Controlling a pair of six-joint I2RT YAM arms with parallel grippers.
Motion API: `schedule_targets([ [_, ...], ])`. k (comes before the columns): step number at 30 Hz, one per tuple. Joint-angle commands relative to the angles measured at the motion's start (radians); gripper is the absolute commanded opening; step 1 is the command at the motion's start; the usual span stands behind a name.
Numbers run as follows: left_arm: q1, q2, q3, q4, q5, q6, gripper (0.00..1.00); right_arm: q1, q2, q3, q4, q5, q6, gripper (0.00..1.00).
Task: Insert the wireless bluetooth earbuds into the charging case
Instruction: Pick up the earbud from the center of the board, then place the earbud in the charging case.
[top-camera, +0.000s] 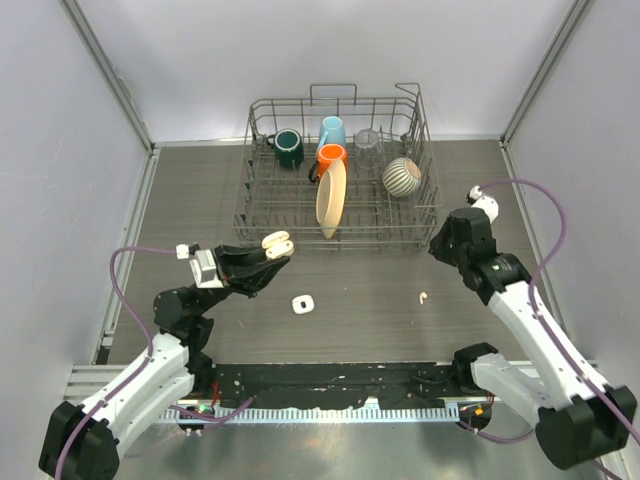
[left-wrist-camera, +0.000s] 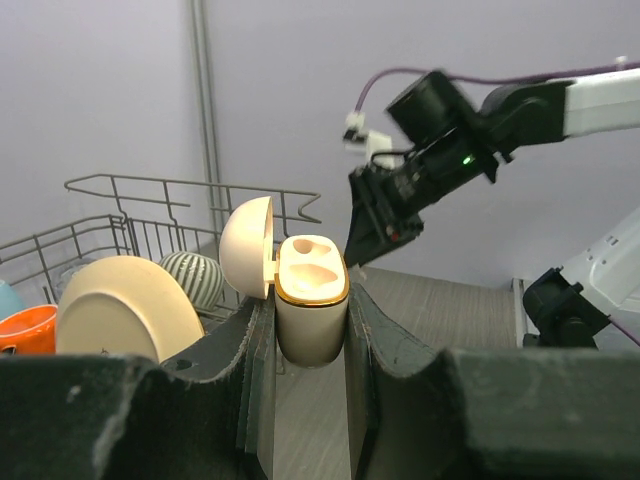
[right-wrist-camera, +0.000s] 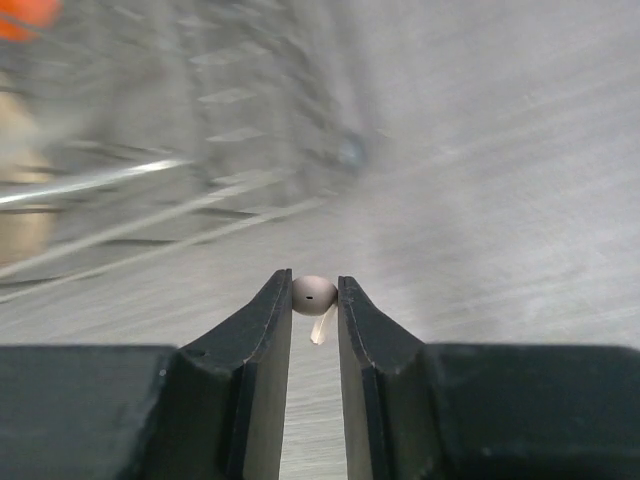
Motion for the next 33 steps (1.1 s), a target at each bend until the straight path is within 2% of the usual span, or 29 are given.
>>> schedule_targets([
  [1, -0.002, 0.009, 0.012, 0.023, -0.054, 0.012, 0.00, 0.129, -0.130, 0.137, -0.012, 0.066, 0.035, 0.01],
  [6, -0.003, 0.026, 0.022, 0.023, -0.076, 0.006, 0.00, 0.263, -0.154, 0.279, 0.061, 0.102, 0.001, 0.01],
  [9, -0.002, 0.032, 0.026, 0.026, -0.082, -0.002, 0.00, 0.390, -0.114, 0.348, 0.110, 0.158, -0.026, 0.01],
  [12, -0.003, 0.032, 0.031, 0.029, -0.093, -0.013, 0.00, 0.562, -0.056, 0.392, 0.170, 0.281, -0.083, 0.01],
  [13, -0.003, 0.034, 0.031, 0.028, -0.096, -0.017, 0.00, 0.608, -0.037, 0.420, 0.181, 0.368, -0.107, 0.01],
  [14, -0.003, 0.034, 0.031, 0.028, -0.097, -0.022, 0.00, 0.707, 0.004, 0.432, 0.192, 0.413, -0.123, 0.01],
  [17, -0.003, 0.032, 0.029, 0.029, -0.101, -0.030, 0.00, 0.894, 0.047, 0.446, 0.293, 0.596, -0.212, 0.01],
  [21, -0.002, 0.024, 0.026, 0.026, -0.105, -0.034, 0.00, 1.080, 0.106, 0.418, 0.553, 0.793, -0.383, 0.01],
  [24, -0.003, 0.028, 0.026, 0.025, -0.104, -0.031, 0.00, 1.156, 0.136, 0.391, 0.772, 0.882, -0.541, 0.01],
  [26, -0.002, 0.031, 0.028, 0.022, -0.097, -0.030, 0.00, 1.197, 0.164, 0.391, 0.837, 0.889, -0.600, 0.01],
  [33, -0.002, 0.051, 0.048, 0.012, -0.074, -0.025, 0.00, 1.202, 0.207, 0.429, 0.807, 0.748, -0.551, 0.01],
])
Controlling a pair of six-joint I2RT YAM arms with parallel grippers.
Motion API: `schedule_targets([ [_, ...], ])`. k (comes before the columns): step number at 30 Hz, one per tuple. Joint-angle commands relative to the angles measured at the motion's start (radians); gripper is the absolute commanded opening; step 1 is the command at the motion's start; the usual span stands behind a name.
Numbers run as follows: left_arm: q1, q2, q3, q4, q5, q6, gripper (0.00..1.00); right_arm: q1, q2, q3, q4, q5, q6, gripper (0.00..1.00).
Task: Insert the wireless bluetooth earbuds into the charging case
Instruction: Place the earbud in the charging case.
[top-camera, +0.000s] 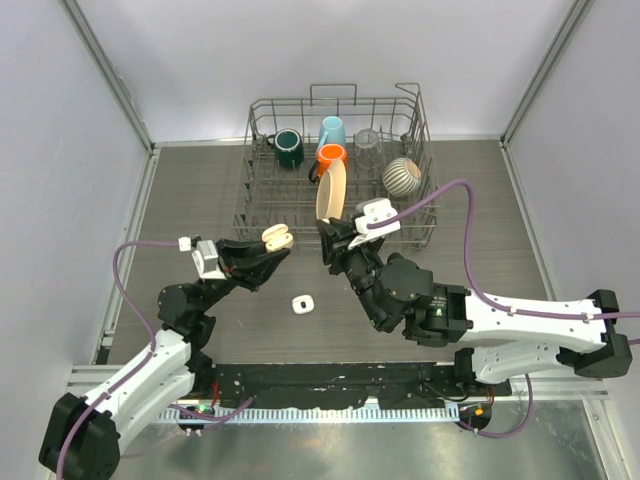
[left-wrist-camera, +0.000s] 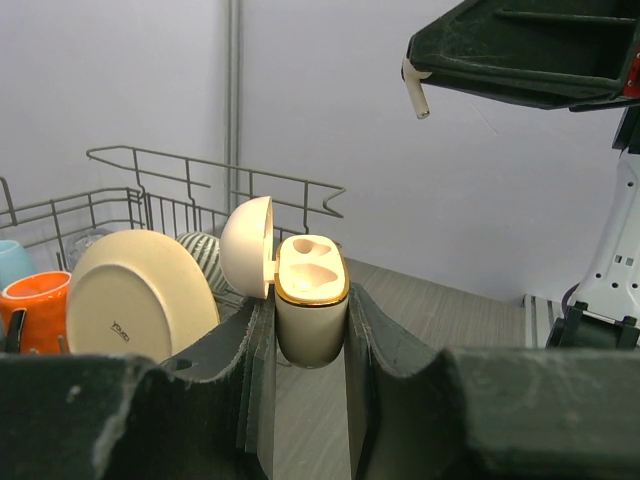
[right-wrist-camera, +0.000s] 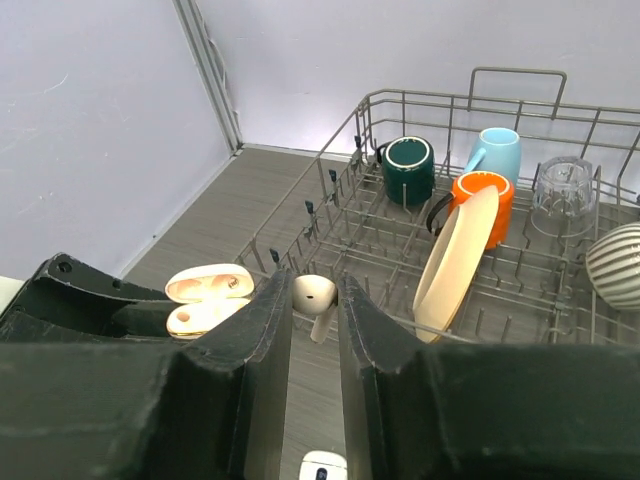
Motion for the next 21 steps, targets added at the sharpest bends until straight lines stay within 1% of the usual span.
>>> schedule_targets([
  [1, -0.003, 0.012, 0.049, 0.018, 0.015, 0.005, 0.00, 0.003, 0.020, 0.065, 0.064, -0.047, 0.015, 0.01],
  [5, -0.002, 0.028, 0.066, 0.026, 0.041, -0.012, 0.01, 0.002, 0.074, 0.108, 0.007, -0.120, 0.054, 0.01],
  [10, -0.003, 0.049, 0.059, 0.090, 0.042, -0.041, 0.01, -0.009, 0.119, 0.157, -0.033, -0.176, 0.095, 0.01],
  [15, -0.003, 0.057, 0.057, 0.115, 0.046, -0.064, 0.02, -0.067, 0.129, 0.174, -0.077, -0.276, 0.175, 0.01],
  [21, -0.002, 0.046, 0.062, 0.116, 0.042, -0.065, 0.02, -0.104, 0.137, 0.159, -0.092, -0.321, 0.216, 0.01],
])
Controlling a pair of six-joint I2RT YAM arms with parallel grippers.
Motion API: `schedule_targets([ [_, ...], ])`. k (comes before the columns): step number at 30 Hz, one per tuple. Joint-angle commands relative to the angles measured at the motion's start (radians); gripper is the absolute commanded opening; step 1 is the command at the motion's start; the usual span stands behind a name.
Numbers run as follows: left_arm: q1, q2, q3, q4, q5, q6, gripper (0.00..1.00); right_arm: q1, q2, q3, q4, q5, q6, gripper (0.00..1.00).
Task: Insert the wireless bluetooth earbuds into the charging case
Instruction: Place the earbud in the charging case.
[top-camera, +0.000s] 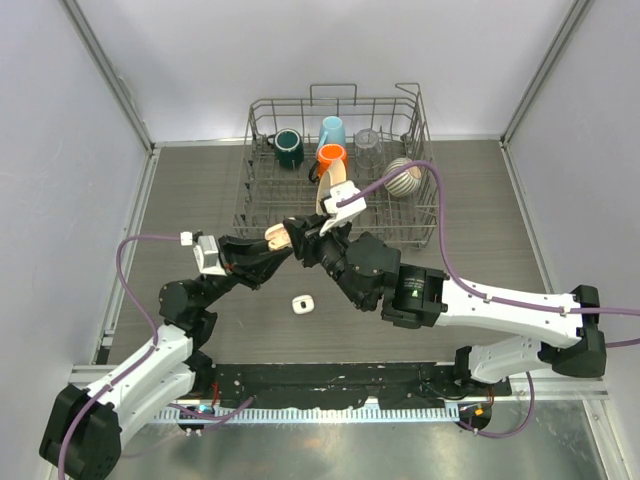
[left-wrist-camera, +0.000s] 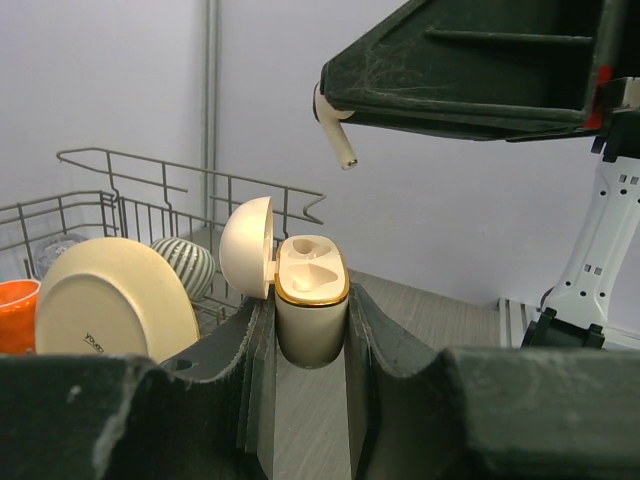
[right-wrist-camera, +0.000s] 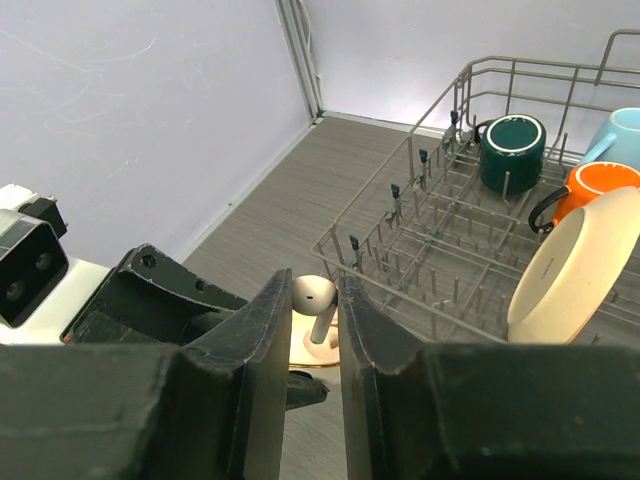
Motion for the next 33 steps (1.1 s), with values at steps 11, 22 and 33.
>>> schedule_targets([
  [11, -0.002, -0.026, 0.041, 0.064, 0.008, -0.016, 0.04, -0.041, 0.029, 0.022, -0.001, -0.081, 0.071, 0.01],
  [22, -0.002, -0.040, 0.049, 0.063, -0.001, -0.027, 0.04, -0.041, 0.033, -0.012, 0.003, -0.023, 0.041, 0.01],
  [33, -0.002, -0.040, 0.069, 0.061, -0.019, -0.053, 0.04, -0.041, 0.015, -0.064, 0.031, -0.032, -0.006, 0.01],
])
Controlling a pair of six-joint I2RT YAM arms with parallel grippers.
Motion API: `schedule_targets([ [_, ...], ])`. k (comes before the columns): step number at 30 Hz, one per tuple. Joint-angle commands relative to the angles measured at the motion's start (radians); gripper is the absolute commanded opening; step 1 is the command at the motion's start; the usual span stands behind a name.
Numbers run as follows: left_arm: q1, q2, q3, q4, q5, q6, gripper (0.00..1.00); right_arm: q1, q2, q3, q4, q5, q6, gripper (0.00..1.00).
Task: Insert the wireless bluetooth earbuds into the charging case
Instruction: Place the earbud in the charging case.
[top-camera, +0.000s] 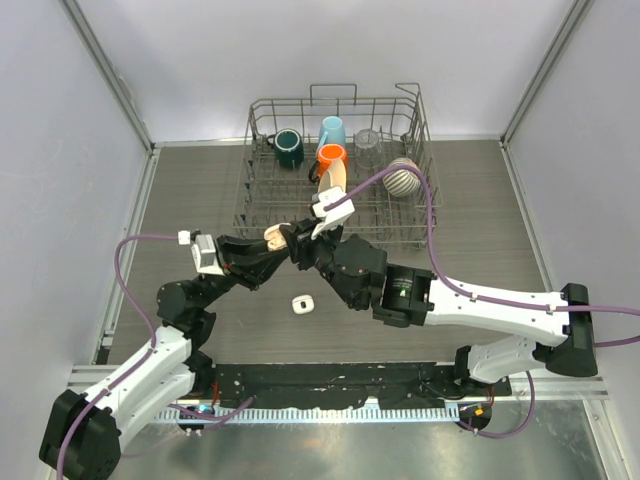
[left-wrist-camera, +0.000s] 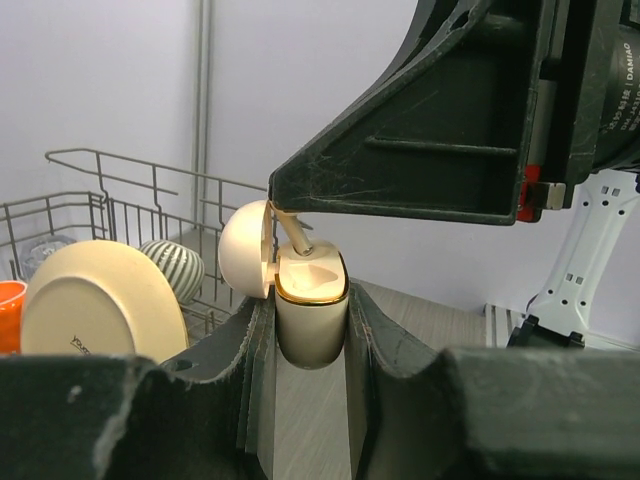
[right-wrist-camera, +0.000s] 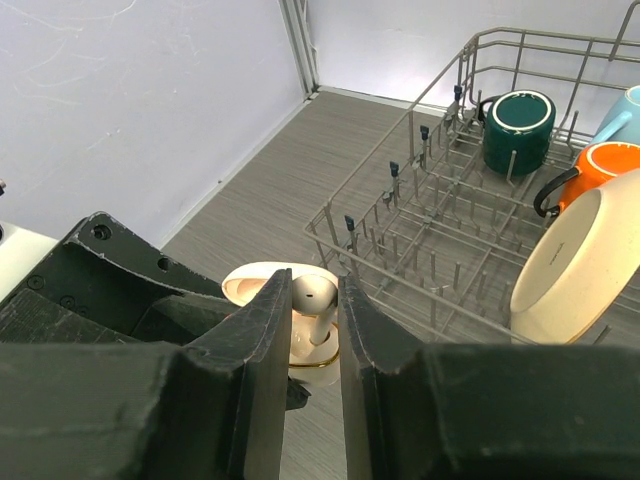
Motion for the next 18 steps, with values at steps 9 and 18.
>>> schedule_targets([
  [9, -0.002, -0.021, 0.060, 0.056, -0.076, -0.028, 0.00, 0.009, -0.047, -0.068, 0.059, 0.008, -0.121, 0.01],
  [18, -0.002, -0.018, 0.060, 0.030, -0.114, -0.028, 0.00, 0.015, -0.050, -0.077, 0.059, -0.038, -0.151, 0.01],
])
